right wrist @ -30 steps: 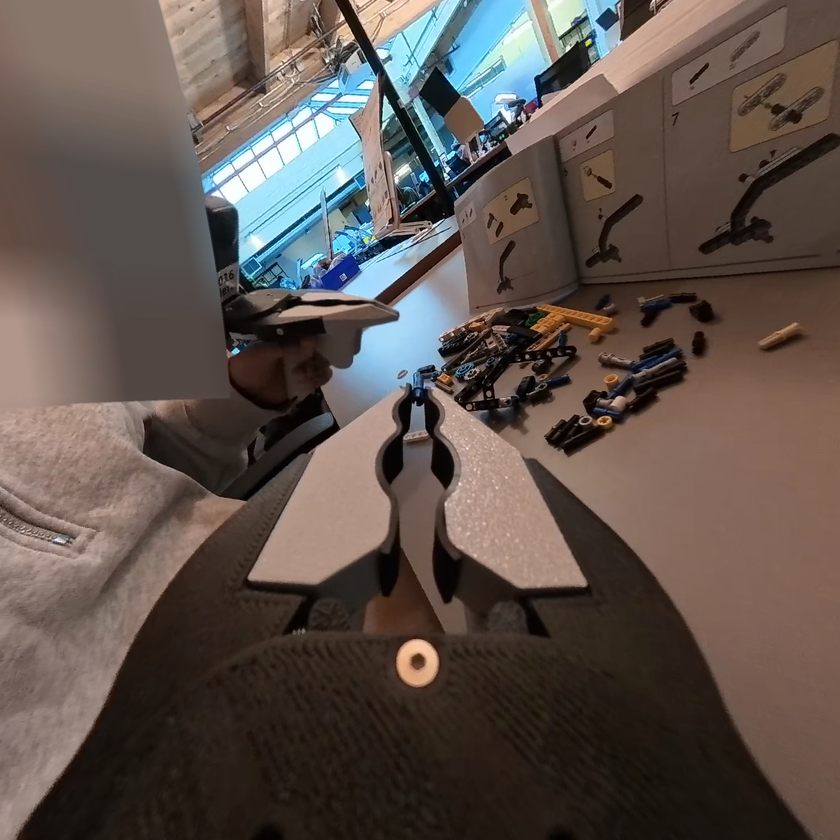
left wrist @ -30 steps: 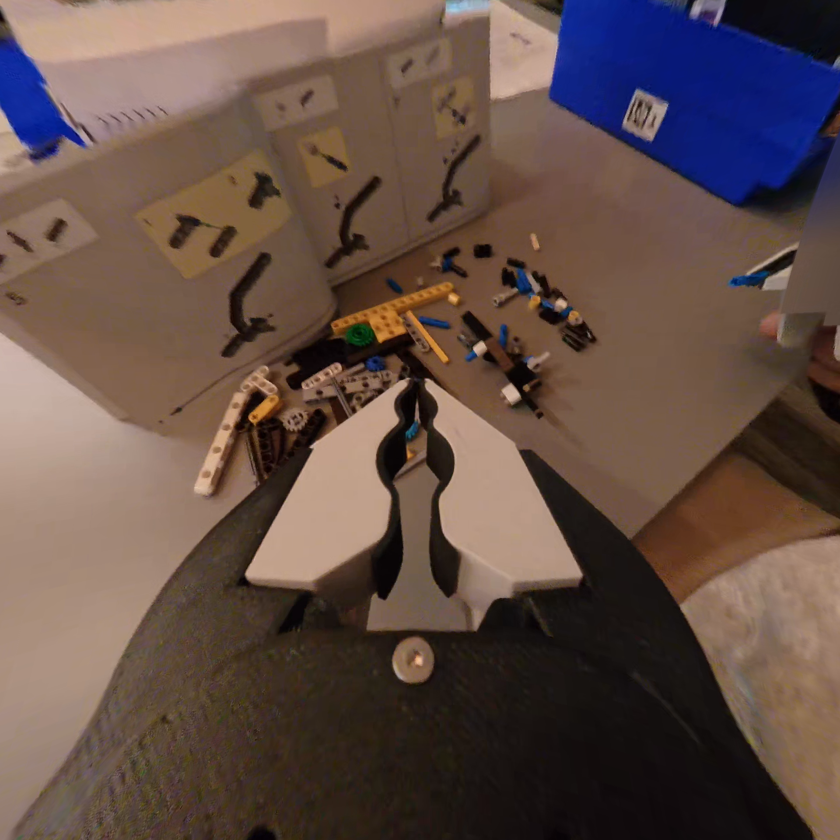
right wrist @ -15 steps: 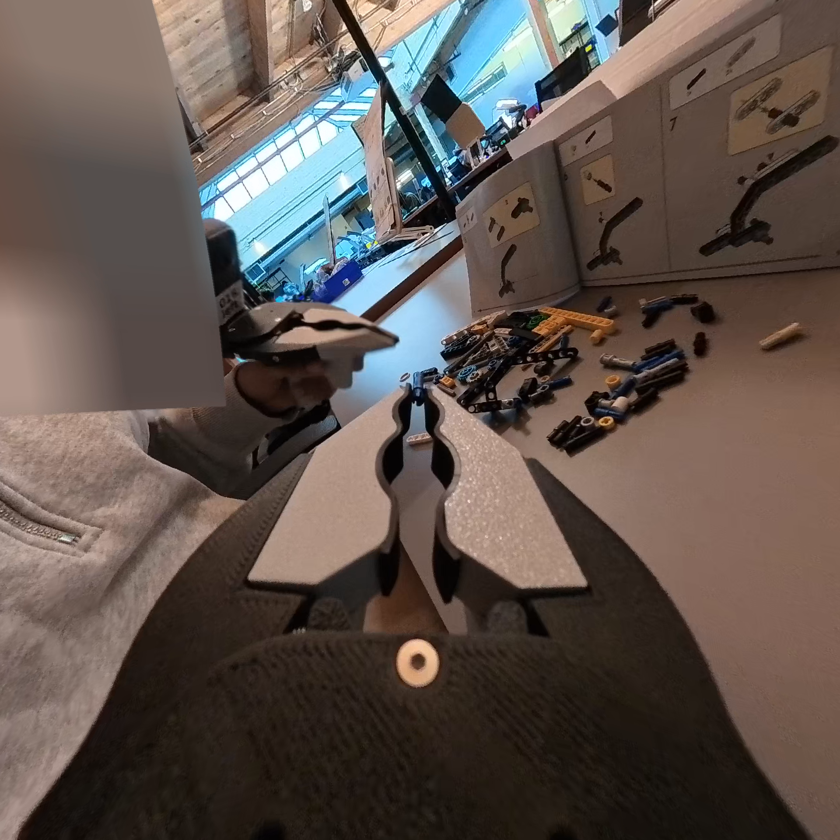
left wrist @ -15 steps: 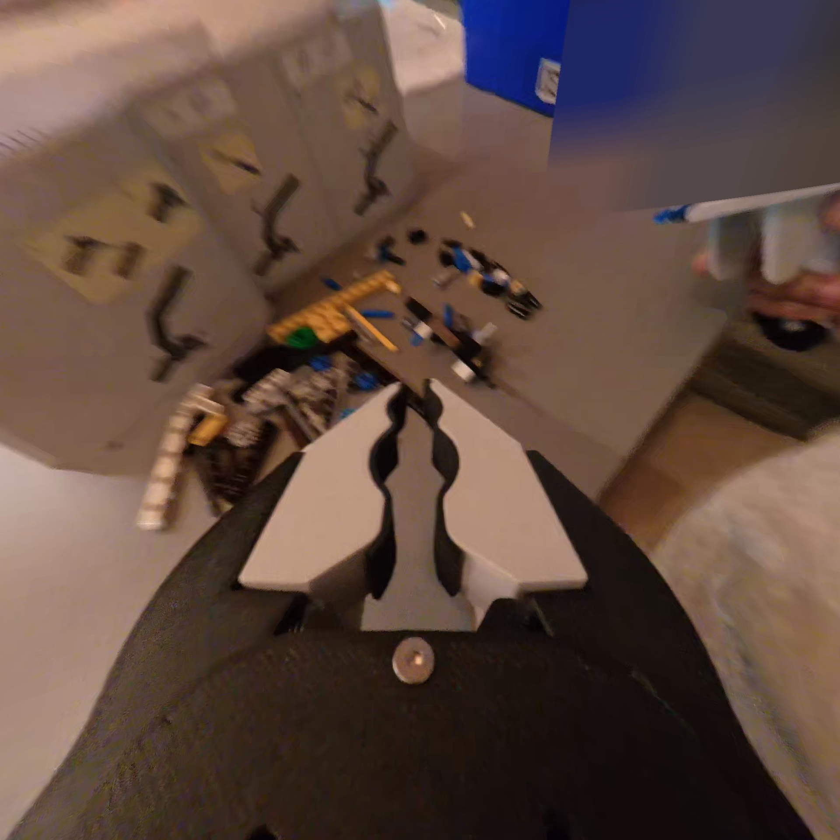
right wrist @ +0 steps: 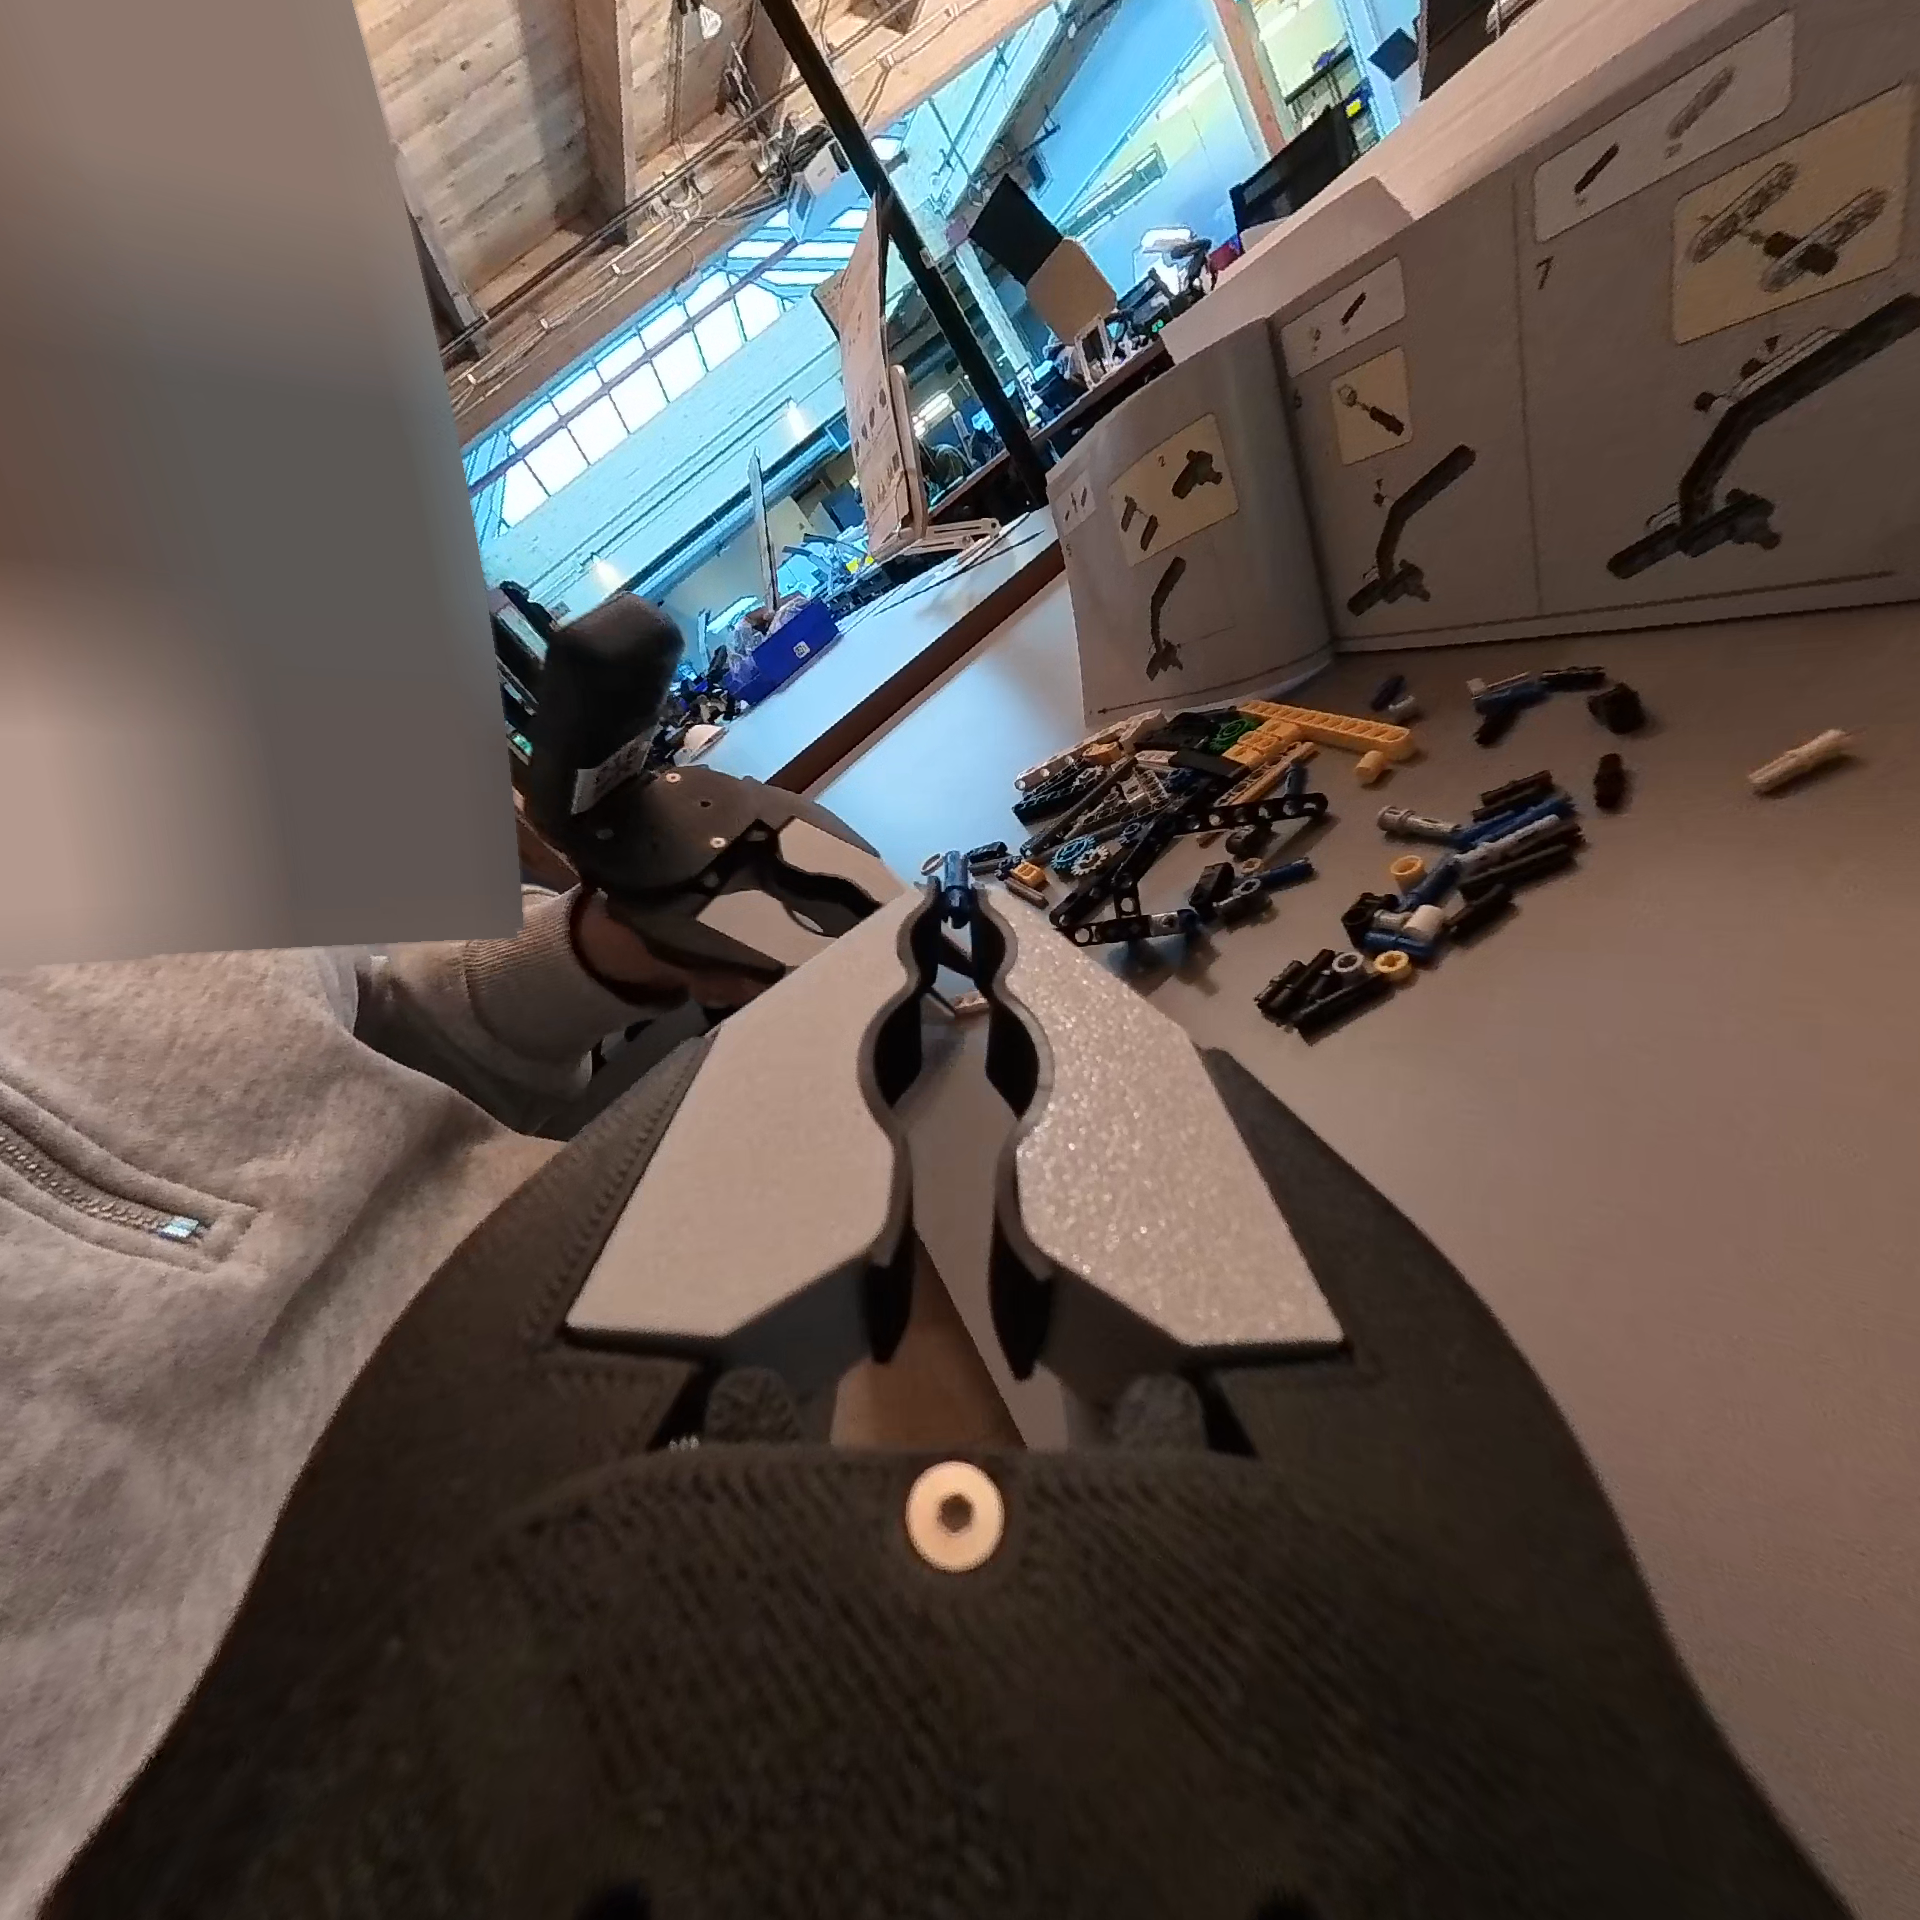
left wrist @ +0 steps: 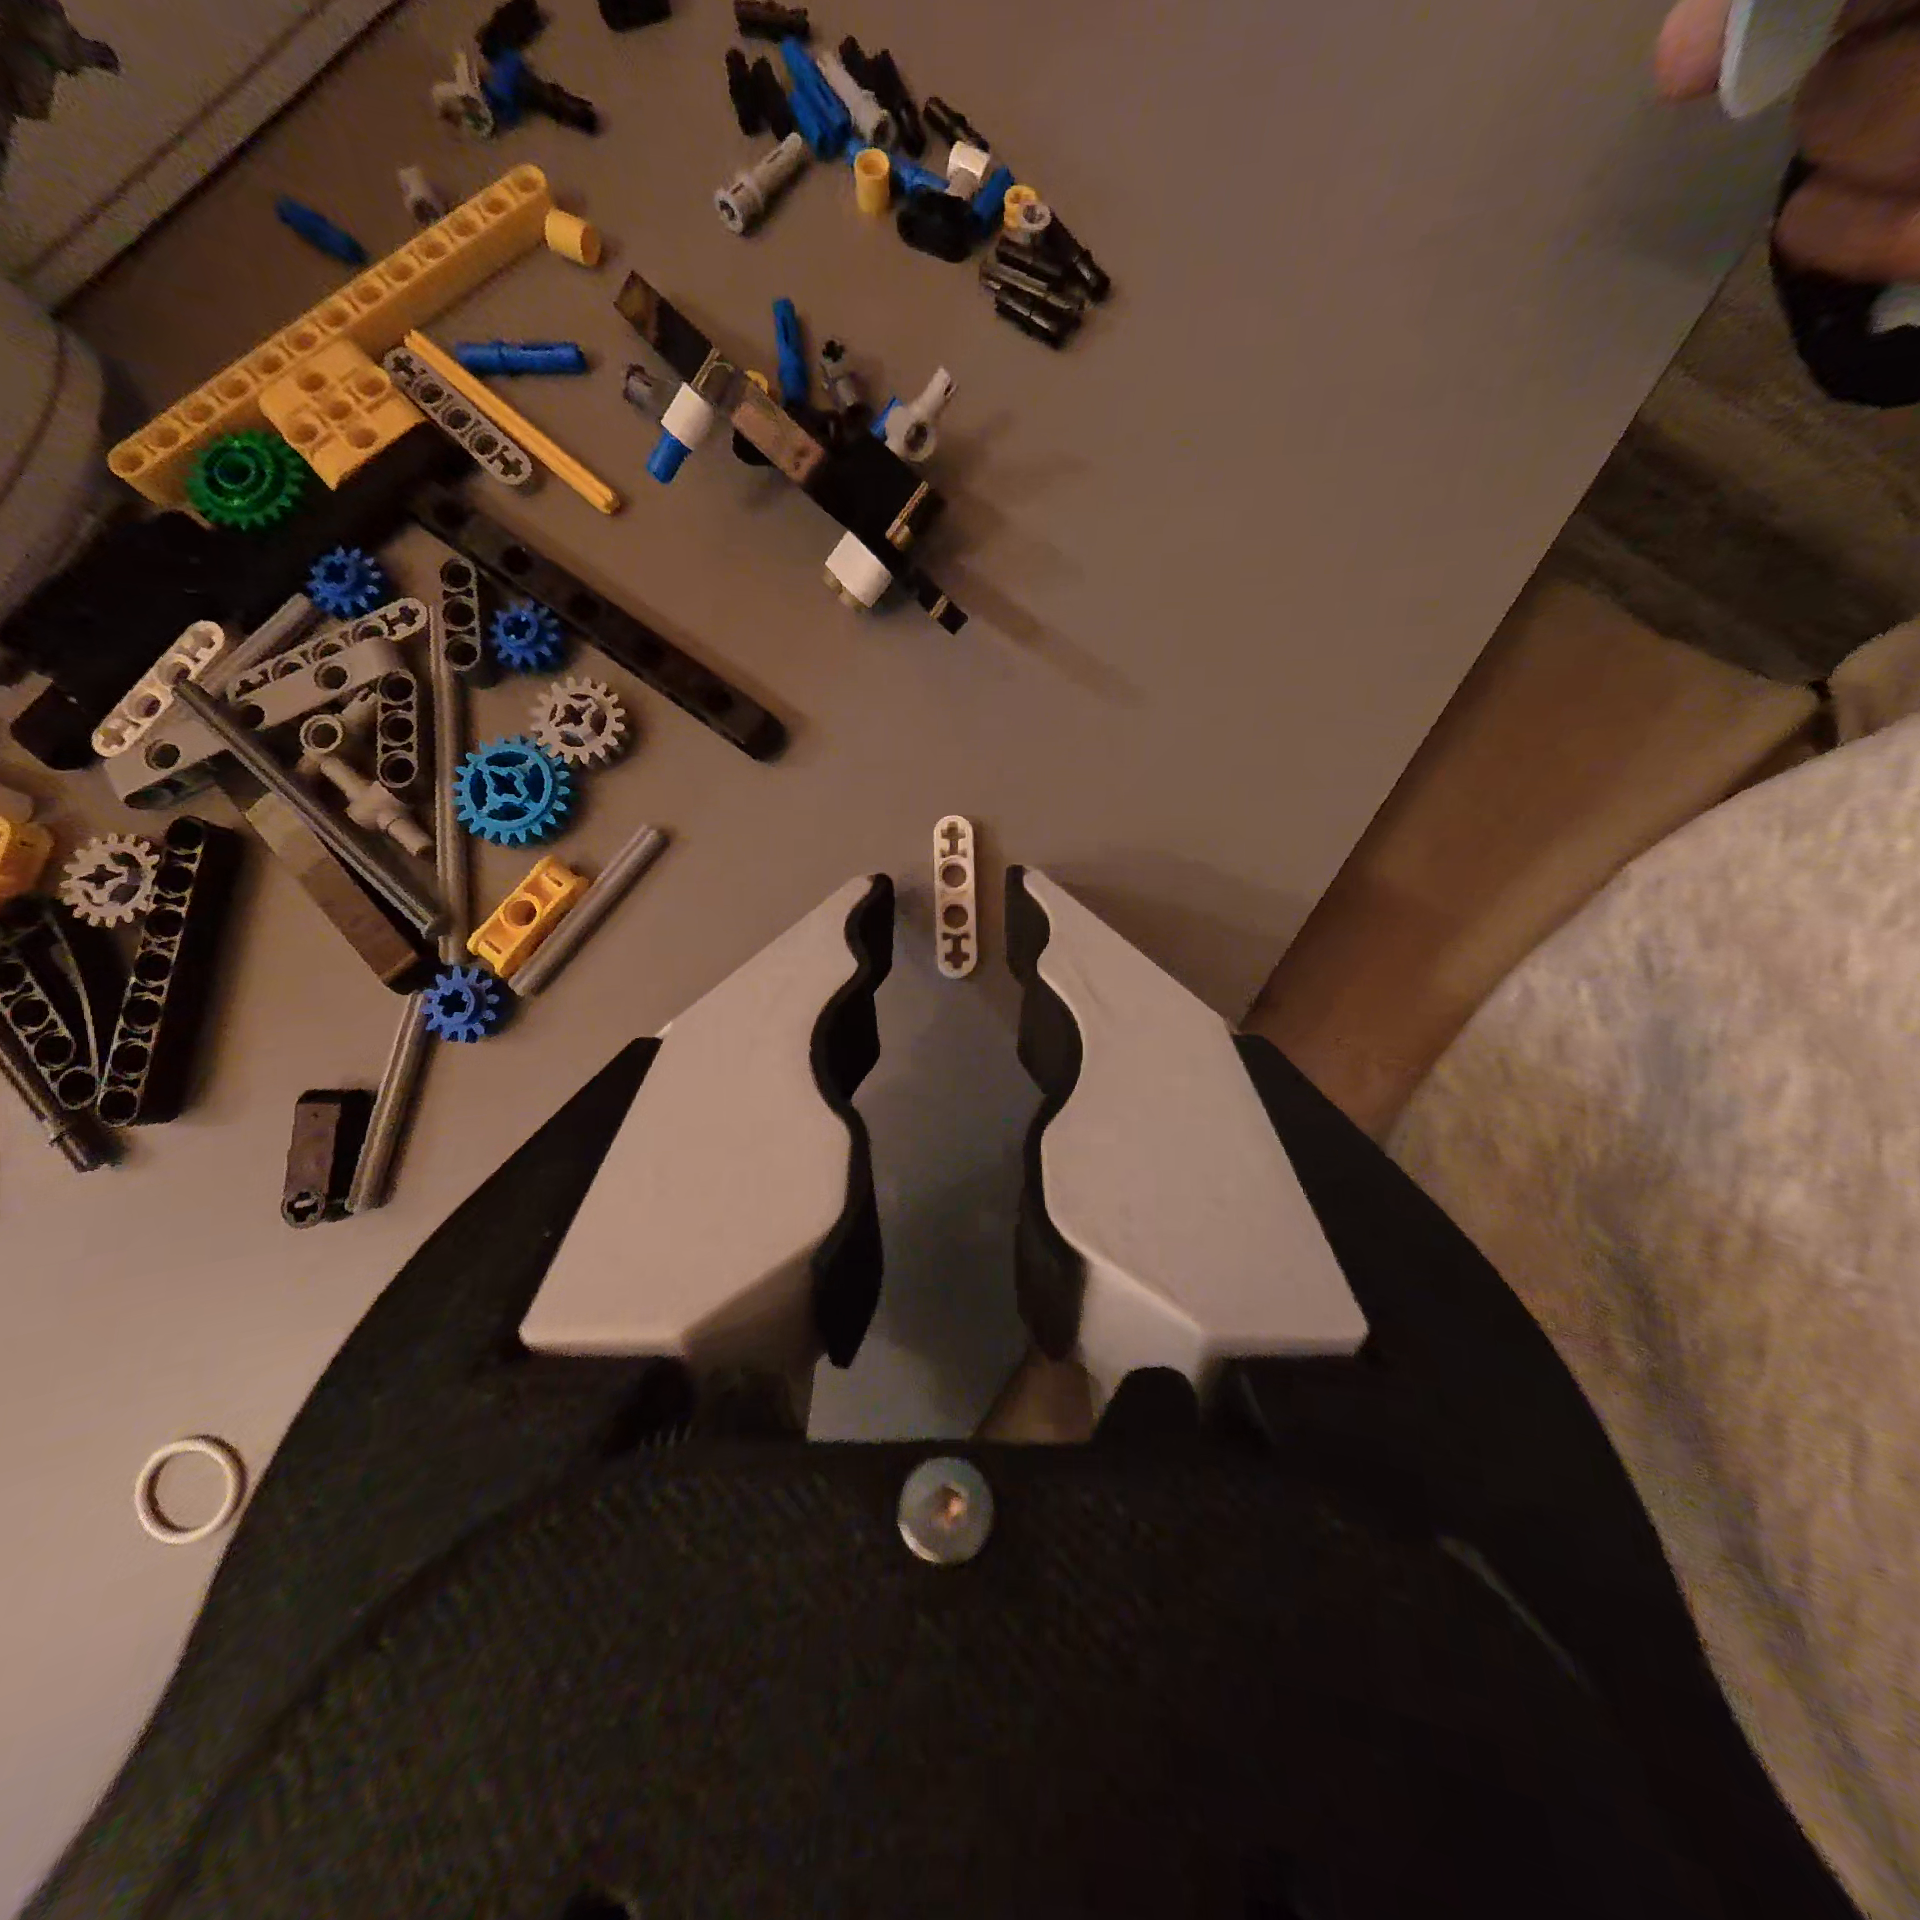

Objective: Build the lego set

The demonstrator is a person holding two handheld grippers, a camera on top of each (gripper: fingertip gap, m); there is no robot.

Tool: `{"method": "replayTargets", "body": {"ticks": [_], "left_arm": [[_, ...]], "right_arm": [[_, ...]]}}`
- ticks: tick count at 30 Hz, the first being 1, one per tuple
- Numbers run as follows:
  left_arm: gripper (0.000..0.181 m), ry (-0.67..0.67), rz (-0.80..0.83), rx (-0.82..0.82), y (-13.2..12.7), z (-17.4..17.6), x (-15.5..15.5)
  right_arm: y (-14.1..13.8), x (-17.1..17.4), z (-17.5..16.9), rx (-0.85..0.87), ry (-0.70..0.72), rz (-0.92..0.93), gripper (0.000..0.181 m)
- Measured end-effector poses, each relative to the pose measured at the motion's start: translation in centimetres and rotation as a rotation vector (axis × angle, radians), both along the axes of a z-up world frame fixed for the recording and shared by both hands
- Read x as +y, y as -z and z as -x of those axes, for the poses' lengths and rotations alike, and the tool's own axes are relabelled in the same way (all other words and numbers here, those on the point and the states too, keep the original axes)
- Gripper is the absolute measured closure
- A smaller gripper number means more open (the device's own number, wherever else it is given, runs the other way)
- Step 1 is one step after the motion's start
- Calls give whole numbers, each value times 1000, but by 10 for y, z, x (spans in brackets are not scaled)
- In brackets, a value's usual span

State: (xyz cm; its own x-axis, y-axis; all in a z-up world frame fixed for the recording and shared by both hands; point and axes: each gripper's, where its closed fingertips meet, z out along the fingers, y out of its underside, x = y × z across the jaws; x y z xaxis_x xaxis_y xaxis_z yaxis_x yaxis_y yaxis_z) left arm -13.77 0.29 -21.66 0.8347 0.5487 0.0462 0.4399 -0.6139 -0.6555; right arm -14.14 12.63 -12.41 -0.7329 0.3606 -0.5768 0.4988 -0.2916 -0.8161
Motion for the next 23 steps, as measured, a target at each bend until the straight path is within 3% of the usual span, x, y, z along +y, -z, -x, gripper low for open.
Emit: {"method": "replayTargets", "body": {"ticks": [7, 14, 17, 21, 23], "left_arm": [[173, -2, 21, -2, 3, 1, -1], [174, 12, -4, -15, 1, 0, 2], [175, -39, -277, -125, -23, -1, 19], [175, -129, -831, -465, -76, -5, 39], [176, -127, -999, -580, -92, -9, 43]], "right_arm": [[0, 0, -1, -6, -7, 7, 178], [1, -1, -1, -9, -13, 8, 178], [0, -3, -3, -6, -19, 3, 179], [-3, -24, -10, 21, -49, -33, 178], [-8, -38, -13, 45, -58, -53, 178]]}}
